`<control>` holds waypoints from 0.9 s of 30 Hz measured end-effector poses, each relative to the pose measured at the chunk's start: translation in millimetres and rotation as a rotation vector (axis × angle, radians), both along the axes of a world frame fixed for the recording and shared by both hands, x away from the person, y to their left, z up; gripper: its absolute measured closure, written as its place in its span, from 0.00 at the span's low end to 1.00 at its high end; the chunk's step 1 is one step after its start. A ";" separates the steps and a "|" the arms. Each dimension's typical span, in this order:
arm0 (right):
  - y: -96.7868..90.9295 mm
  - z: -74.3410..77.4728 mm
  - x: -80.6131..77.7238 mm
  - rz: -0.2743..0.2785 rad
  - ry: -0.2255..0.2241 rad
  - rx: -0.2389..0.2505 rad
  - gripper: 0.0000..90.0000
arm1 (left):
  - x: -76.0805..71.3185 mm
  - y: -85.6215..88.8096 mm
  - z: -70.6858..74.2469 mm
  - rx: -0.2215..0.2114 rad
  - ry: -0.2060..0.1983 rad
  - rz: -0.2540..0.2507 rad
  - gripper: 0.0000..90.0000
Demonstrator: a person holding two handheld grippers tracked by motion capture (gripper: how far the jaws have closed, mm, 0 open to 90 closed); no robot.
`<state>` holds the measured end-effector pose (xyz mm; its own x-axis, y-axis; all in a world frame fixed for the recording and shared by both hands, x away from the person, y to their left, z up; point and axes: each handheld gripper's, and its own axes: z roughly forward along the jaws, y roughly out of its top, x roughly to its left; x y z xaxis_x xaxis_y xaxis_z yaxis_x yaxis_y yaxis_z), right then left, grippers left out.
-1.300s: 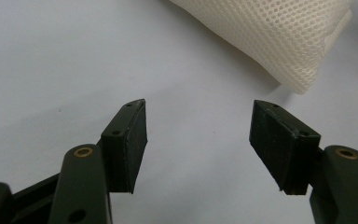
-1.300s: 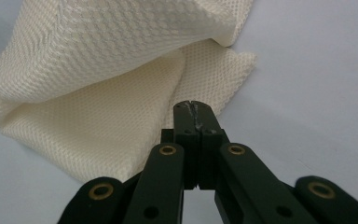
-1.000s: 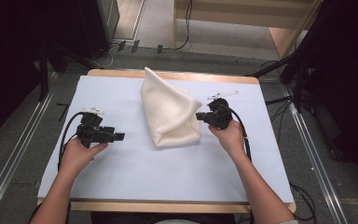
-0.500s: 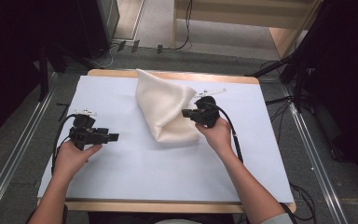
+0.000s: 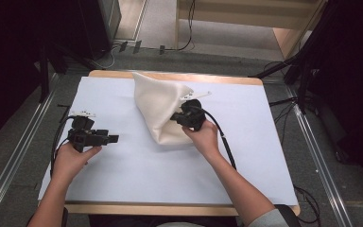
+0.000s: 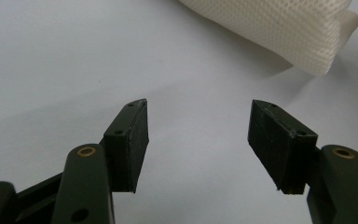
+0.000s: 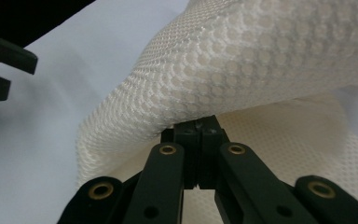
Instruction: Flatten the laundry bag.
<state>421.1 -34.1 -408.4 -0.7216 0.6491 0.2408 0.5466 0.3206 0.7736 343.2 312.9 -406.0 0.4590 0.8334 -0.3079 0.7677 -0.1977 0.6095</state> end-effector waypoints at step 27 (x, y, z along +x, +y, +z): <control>60.4 -44.7 -42.8 0.201 0.057 -0.077 1.00 | -9.4 52.8 23.6 -0.039 -0.041 0.119 0.46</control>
<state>378.3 26.3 -453.1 -0.8251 0.5117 0.2396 0.5075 0.4847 0.7124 333.9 365.7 -382.4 0.3705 0.8703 -0.3244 0.7589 -0.0822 0.6460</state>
